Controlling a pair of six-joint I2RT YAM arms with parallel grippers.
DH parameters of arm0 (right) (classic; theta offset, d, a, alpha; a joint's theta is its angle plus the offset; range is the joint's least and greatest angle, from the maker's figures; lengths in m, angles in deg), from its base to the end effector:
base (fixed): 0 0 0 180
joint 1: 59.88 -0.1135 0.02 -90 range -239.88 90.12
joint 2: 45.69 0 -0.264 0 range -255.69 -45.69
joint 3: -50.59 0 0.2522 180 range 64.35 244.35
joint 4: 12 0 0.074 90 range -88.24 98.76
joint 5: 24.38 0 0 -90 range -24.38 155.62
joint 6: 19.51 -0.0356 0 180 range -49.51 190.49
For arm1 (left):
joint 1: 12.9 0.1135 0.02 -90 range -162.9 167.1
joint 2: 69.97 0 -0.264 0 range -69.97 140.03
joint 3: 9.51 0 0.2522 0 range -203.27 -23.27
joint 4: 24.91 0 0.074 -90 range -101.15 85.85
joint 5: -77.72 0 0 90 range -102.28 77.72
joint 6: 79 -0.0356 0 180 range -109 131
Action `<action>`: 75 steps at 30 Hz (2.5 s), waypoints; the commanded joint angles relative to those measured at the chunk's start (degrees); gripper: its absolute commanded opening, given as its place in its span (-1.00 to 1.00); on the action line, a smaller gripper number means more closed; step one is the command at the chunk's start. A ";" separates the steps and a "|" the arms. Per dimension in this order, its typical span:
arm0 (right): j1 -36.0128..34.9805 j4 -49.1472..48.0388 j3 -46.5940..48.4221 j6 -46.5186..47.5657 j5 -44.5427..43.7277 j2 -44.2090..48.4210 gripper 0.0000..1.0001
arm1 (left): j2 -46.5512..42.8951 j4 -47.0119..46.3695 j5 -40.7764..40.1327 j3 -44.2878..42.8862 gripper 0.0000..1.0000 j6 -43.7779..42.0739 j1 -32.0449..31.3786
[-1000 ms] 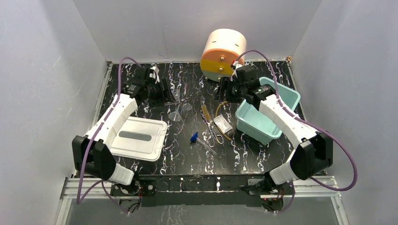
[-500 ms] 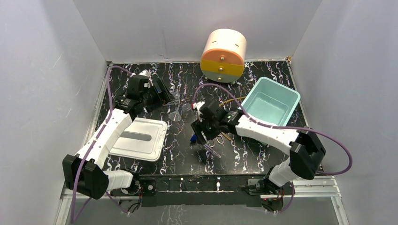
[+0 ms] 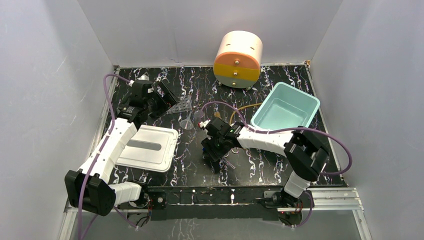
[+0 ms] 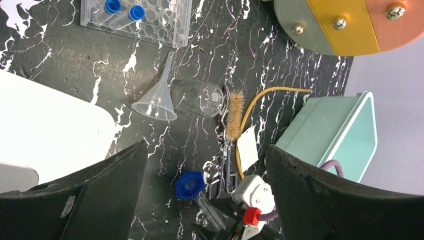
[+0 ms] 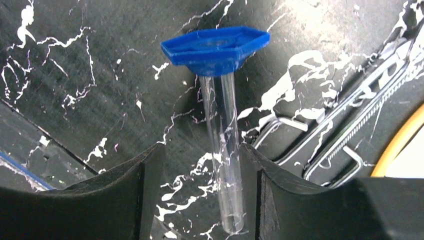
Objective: Organize the chemistry lab equipment
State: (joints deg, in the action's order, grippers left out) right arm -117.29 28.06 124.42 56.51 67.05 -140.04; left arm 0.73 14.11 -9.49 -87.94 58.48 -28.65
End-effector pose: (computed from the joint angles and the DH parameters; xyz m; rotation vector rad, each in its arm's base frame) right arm 0.1770 0.2786 0.1929 -1.0090 2.5095 0.4417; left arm 0.2654 -0.0767 0.3397 -0.5719 2.1224 -0.6936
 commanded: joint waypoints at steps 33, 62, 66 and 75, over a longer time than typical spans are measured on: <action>17.07 2.66 17.70 6.54 -3.35 10.27 -0.34 | -4.44 -4.20 4.06 -3.72 0.74 4.32 0.74; 50.64 -2.73 3.21 -25.11 -12.17 0.74 -0.29 | 0.04 -1.23 7.80 -4.07 0.80 -9.84 0.74; 50.63 -3.95 4.90 -24.49 -10.00 -3.96 -0.28 | 0.49 -0.93 8.10 -5.02 0.80 -11.16 0.72; 50.64 -6.62 6.18 -23.20 -11.46 -8.26 -0.09 | 0.59 -0.93 8.00 -4.69 0.80 -10.42 0.77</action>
State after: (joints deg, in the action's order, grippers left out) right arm -66.75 24.81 128.47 32.78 55.75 -147.88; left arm 2.59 12.60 -1.34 -90.65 48.84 -28.21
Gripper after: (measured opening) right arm 0.419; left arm 0.899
